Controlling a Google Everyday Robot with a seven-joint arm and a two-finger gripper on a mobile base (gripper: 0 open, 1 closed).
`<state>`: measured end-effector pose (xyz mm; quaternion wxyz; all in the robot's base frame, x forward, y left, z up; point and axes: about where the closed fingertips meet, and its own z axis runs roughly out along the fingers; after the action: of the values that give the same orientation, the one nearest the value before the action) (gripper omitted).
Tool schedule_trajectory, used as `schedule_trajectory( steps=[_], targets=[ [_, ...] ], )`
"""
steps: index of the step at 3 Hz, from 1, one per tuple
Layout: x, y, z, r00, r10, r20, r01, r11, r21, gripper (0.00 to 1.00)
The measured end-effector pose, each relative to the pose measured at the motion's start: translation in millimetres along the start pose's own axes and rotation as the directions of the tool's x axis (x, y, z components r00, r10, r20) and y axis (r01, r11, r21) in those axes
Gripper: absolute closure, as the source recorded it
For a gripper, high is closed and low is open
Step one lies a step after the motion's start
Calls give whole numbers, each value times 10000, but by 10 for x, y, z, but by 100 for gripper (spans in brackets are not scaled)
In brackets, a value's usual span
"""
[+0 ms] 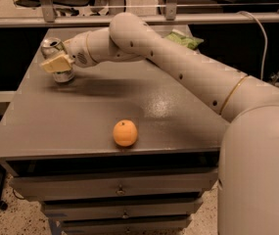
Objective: Knock 7up can over
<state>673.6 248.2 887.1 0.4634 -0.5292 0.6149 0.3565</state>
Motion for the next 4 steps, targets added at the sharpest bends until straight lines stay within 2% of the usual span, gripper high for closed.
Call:
schedule_trajectory(
  steps=[1,2,3,4],
  targets=[
    [-170,-92,-100,9994,-169,-289,167,9998,-88,86],
    [-379,-188,-266,9886,-868,-1232,839,9961,-285,100],
    [-324,-254,-449,9283,-2083,-3080,1963,9780,-698,100],
    [-23,-194,-713,7869,-3424,-5134,2948,9394,-1747,100]
  ],
)
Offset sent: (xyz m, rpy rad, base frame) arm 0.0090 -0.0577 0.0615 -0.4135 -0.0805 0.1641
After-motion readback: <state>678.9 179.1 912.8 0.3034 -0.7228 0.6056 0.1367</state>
